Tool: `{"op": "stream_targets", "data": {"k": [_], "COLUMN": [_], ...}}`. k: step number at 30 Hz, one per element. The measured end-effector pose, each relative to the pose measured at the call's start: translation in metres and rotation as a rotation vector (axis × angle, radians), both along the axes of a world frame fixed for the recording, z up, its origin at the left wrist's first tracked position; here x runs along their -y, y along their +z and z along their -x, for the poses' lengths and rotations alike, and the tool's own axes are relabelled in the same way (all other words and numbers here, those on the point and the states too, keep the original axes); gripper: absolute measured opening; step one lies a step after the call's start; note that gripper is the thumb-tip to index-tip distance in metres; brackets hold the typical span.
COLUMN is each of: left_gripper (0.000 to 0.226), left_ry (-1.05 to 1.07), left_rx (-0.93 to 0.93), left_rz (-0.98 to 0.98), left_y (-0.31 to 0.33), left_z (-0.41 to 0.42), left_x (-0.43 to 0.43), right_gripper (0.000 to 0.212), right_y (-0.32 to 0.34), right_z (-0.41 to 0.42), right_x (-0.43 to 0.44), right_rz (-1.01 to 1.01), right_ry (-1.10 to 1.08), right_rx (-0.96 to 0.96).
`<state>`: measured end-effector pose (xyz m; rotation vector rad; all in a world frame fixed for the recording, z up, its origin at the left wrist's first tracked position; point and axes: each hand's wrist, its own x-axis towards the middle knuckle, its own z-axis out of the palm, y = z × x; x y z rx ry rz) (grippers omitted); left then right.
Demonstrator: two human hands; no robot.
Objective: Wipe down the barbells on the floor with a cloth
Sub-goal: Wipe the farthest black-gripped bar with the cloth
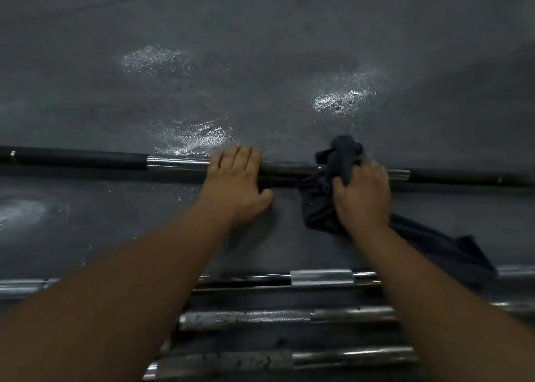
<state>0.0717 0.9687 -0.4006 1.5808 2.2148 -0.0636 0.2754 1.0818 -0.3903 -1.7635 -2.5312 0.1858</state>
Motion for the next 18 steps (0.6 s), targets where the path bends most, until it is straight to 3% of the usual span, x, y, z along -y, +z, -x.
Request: {"op": "stream_targets", "data": {"k": [2, 4, 6, 10, 18], "left_gripper": [0.093, 0.097, 0.099, 0.102, 0.105], "left_ry": [-0.004, -0.031, -0.054, -0.095, -0.079], "left_rx": [-0.012, -0.006, 0.027, 0.057, 0.076], "left_rz": [0.036, 0.091, 0.147, 0.213, 0.195], "left_y": [0.006, 0.011, 0.019, 0.031, 0.038], "left_z": [-0.007, -0.008, -0.004, -0.008, -0.029], "left_x": [0.002, 0.004, 0.005, 0.015, 0.057], "right_gripper": [0.051, 0.060, 0.057, 0.050, 0.069], "right_y": [0.006, 0.016, 0.032, 0.045, 0.041], "right_z": [0.039, 0.070, 0.065, 0.004, 0.029], "right_x": [0.036, 0.064, 0.054, 0.022, 0.095], "right_rz": [0.076, 0.240, 0.337, 0.348, 0.463], "right_ry": [0.005, 0.237, 0.399, 0.124, 0.254], "right_rx": [-0.007, -0.030, 0.024, 0.300, 0.178]}}
